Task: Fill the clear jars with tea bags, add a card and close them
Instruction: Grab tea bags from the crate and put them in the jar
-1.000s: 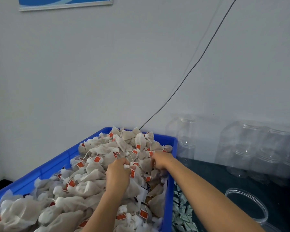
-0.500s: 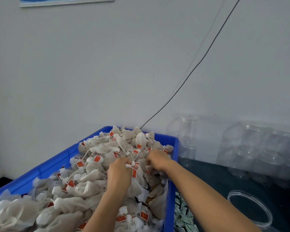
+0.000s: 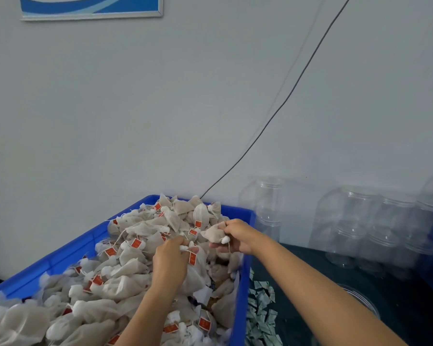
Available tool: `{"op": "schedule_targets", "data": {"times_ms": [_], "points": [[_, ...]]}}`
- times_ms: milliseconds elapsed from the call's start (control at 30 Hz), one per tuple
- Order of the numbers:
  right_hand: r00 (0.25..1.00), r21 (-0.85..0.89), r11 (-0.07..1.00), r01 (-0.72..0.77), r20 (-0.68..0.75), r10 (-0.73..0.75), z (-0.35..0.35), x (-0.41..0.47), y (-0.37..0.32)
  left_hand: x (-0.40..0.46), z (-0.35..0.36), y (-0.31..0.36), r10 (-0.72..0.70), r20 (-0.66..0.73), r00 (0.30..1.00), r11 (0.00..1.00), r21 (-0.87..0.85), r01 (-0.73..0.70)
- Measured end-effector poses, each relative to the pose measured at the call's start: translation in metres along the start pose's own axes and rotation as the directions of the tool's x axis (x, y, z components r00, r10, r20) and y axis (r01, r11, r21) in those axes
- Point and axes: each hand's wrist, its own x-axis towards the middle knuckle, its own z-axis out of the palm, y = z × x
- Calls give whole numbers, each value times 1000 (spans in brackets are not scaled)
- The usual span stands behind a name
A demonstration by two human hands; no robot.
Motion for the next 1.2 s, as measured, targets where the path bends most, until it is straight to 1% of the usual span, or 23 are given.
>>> {"op": "schedule_targets", "data": {"times_ms": [133, 200, 233, 267, 333, 433, 533, 600, 700, 800, 867, 933, 967, 1000, 1067, 1133, 1200], "points": [[999, 266, 964, -13, 40, 2, -16, -46, -16, -7, 0, 20, 72, -24, 997, 990, -119, -75], [998, 340, 940, 8, 58, -30, -26, -70, -23, -12, 1, 35, 80, -43, 996, 976, -201, -87], [998, 332, 942, 39, 36, -54, -34, -86, -21, -18, 5, 44, 72, -44, 996, 967, -244, -81], [996, 288, 954, 81, 11, -88, -37, -93, -23, -18, 4, 50, 74, -55, 996, 958, -275, -86], [988, 134, 980, 145, -73, -137, -47, -112, -20, -23, 8, 62, 116, -40, 992, 949, -289, -123], [952, -167, 973, 160, -235, -197, -68, -140, -15, -31, 18, 81, 189, 6, 982, 946, -271, -180], [872, -491, 863, 116, -366, -325, -93, -164, -7, -41, 32, 96, 233, 71, 970, 943, -259, -208], [834, -598, 798, 75, -400, -379, -108, -180, 0, -47, 43, 104, 261, 104, 960, 943, -242, -230], [820, -647, 762, 31, -419, -390, -125, -199, 13, -54, 60, 112, 287, 139, 948, 937, -249, -247], [789, -711, 702, -26, -446, -423, -136, -207, 28, -59, 77, 119, 307, 178, 935, 930, -264, -255], [803, -755, 653, -54, -421, -420, -141, -207, 36, -62, 86, 125, 322, 199, 926, 928, -259, -267], [829, -794, 605, -65, -380, -409, -145, -206, 45, -64, 96, 132, 311, 203, 928, 927, -279, -250], [832, -790, 610, -57, -375, -408, -149, -205, 49, -65, 100, 136, 303, 199, 932, 924, -299, -237], [826, -767, 641, -40, -386, -411, -151, -205, 53, -65, 104, 141, 302, 195, 933, 920, -318, -232], [776, -715, 699, 21, -429, -463, -157, -204, 60, -64, 111, 151, 317, 196, 928, 910, -339, -240], [733, -671, 731, 124, -435, -524, -161, -204, 65, -64, 119, 160, 334, 206, 920, 903, -351, -249], [740, -543, 796, 268, -414, -531, -160, -205, 67, -65, 127, 167, 345, 228, 910, 900, -357, -252]]}}
